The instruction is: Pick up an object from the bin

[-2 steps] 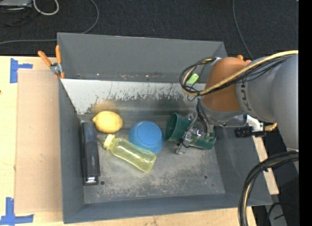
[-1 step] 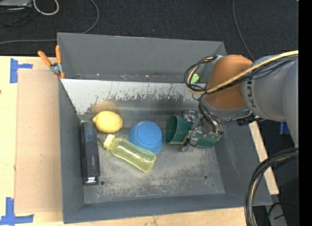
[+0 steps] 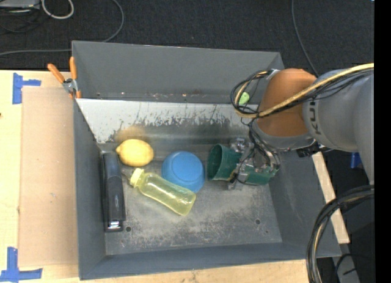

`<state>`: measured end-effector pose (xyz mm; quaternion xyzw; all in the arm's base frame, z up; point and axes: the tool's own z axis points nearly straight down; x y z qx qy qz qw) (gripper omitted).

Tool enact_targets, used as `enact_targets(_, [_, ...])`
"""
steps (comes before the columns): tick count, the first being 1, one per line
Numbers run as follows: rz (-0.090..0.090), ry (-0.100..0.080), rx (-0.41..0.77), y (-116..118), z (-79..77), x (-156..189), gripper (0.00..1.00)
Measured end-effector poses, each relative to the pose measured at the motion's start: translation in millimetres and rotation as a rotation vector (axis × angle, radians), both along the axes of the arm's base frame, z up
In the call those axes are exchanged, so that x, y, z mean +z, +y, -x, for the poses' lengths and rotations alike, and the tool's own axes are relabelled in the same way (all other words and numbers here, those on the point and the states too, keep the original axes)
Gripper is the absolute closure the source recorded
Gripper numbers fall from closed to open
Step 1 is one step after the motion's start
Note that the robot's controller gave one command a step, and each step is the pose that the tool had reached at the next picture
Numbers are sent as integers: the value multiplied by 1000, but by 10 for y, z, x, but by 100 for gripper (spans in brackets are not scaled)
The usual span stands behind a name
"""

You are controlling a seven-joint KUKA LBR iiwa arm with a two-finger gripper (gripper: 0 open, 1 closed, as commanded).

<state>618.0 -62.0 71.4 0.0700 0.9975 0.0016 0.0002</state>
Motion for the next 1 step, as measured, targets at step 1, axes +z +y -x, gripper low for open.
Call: enact_targets(1, [0,0,0,0,0,6,100])
